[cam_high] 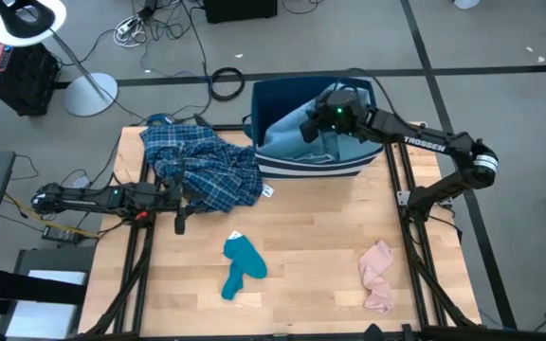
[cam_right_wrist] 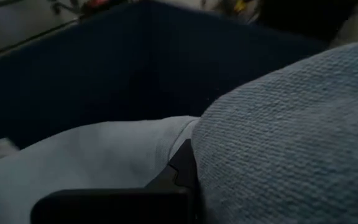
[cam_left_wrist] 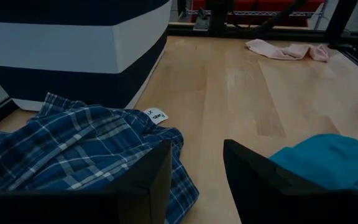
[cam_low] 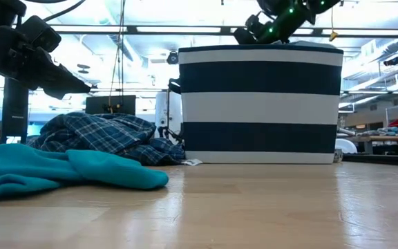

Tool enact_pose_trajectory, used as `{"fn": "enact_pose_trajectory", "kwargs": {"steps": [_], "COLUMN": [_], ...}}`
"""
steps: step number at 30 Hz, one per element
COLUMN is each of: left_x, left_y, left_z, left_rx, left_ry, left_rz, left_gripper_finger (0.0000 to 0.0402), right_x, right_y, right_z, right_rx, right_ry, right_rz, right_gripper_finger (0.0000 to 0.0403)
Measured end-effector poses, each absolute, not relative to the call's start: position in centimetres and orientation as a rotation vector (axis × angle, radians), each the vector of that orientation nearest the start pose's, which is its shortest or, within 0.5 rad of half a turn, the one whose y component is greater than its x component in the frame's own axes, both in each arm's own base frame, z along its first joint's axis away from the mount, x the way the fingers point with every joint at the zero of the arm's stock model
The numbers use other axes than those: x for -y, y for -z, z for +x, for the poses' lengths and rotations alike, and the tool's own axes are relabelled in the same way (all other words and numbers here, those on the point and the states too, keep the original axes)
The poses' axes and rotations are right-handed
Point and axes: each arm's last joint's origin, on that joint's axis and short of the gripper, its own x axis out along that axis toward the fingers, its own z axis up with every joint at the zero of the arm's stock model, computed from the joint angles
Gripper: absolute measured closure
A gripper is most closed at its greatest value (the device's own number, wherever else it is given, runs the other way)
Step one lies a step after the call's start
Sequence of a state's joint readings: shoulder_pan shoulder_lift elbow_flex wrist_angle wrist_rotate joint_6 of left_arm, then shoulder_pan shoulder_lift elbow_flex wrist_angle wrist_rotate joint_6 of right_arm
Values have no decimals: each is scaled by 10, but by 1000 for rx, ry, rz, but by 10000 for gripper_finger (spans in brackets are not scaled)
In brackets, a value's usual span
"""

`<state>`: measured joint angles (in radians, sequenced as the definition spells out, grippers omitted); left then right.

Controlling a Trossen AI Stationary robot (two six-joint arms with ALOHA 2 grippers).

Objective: Sort clothes
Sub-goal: Put the blue jeans into the blue laundry bin

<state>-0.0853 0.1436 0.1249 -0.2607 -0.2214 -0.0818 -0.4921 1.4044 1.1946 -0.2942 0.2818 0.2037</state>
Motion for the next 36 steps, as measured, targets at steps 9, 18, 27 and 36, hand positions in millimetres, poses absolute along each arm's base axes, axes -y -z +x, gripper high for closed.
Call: {"fn": "enact_pose_trajectory", "kwargs": {"steps": [9,18,27,36], "left_x": [2,1,1,1], "left_y": [-170,-170,-171,-171], "left_z": [97,97,97,97], "left_rx": [-270,-268,-262,-267], "left_ry": [-147,-161,-192,-191], "left_rz": [-38,-32,-15,-6], "left_gripper_finger": [251,251,251,251], "right_x": [155,157,178,198], "right_y": [-323,-314,-261,-197], "right_z": [273,279,311,329], "right_rx": [-408,-428,-532,-672], "right_ry": [658,652,673,670], "right_rz": [300,341,392,518], "right_gripper_finger": [389,389,387,380]}}
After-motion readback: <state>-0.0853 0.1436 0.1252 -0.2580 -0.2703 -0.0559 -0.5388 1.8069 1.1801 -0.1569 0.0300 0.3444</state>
